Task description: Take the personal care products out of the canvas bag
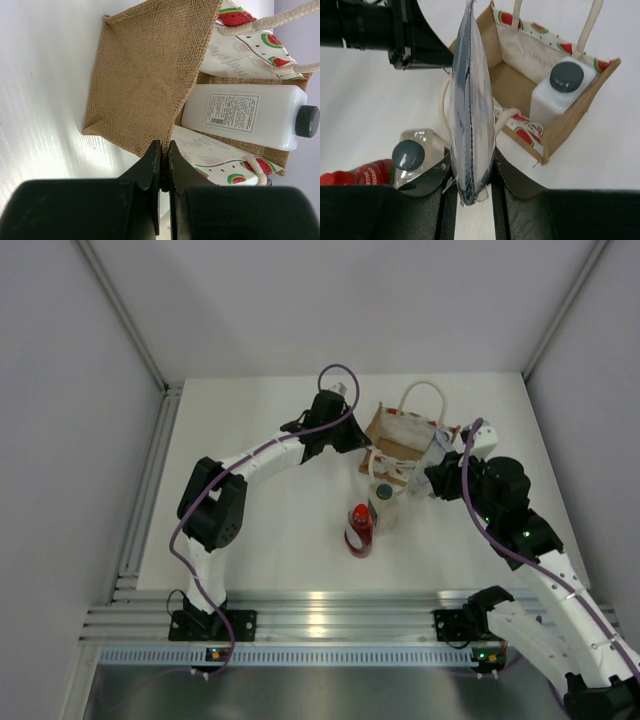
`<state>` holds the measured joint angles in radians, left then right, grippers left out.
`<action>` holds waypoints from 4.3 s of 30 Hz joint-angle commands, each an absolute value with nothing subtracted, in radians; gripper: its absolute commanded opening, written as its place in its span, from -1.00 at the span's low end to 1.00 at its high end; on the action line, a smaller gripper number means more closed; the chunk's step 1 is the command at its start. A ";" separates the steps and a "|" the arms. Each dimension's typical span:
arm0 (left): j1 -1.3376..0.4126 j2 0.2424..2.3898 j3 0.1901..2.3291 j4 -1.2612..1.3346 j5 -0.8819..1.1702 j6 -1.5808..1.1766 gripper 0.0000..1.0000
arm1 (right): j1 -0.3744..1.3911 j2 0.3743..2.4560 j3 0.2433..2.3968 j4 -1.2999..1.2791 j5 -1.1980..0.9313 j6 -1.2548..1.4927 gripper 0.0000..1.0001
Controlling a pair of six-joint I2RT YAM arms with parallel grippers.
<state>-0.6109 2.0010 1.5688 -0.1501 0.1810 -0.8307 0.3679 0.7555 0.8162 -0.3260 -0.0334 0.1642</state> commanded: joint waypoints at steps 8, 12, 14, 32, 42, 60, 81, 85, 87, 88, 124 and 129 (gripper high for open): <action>-0.600 1.977 1.600 -0.129 0.167 -0.834 -1.00 | 0.360 0.612 0.565 -0.054 -0.039 0.226 -1.00; -0.600 1.993 1.615 -0.129 0.178 -0.839 -1.00 | 0.367 0.632 0.523 -0.009 -0.005 0.212 -1.00; -0.600 1.994 1.618 -0.129 0.183 -0.841 -1.00 | 0.374 0.644 0.487 0.058 -0.005 0.206 -1.00; -0.600 1.994 1.618 -0.129 0.195 -0.851 -1.00 | 0.664 0.813 0.290 0.443 0.304 0.084 -1.00; -0.601 1.988 1.614 -0.129 0.196 -0.842 -1.00 | 0.667 0.827 0.229 0.519 0.302 0.121 -0.89; -0.600 1.988 1.612 -0.130 0.201 -0.841 -1.00 | 0.666 0.718 0.334 0.319 0.298 0.110 0.25; -0.600 1.960 1.608 -0.130 0.202 -0.830 -1.00 | 0.425 1.100 0.988 -0.334 0.491 0.437 0.37; -0.600 1.956 1.605 -0.130 0.206 -0.827 -1.00 | 0.342 1.207 1.084 -0.380 0.411 0.451 0.23; -0.600 1.956 1.605 -0.130 0.206 -0.827 -1.00 | 0.309 1.268 1.132 -0.383 0.388 0.451 0.14; -0.600 1.956 1.605 -0.130 0.206 -0.825 -1.00 | 0.301 1.287 1.144 -0.382 0.365 0.448 0.11; -0.591 1.948 1.591 -0.130 0.213 -0.811 -1.00 | 0.236 1.634 1.272 -0.413 0.411 0.425 0.11; -0.591 1.956 1.592 -0.130 0.216 -0.811 -1.00 | 0.238 1.666 1.269 -0.413 0.397 0.428 0.12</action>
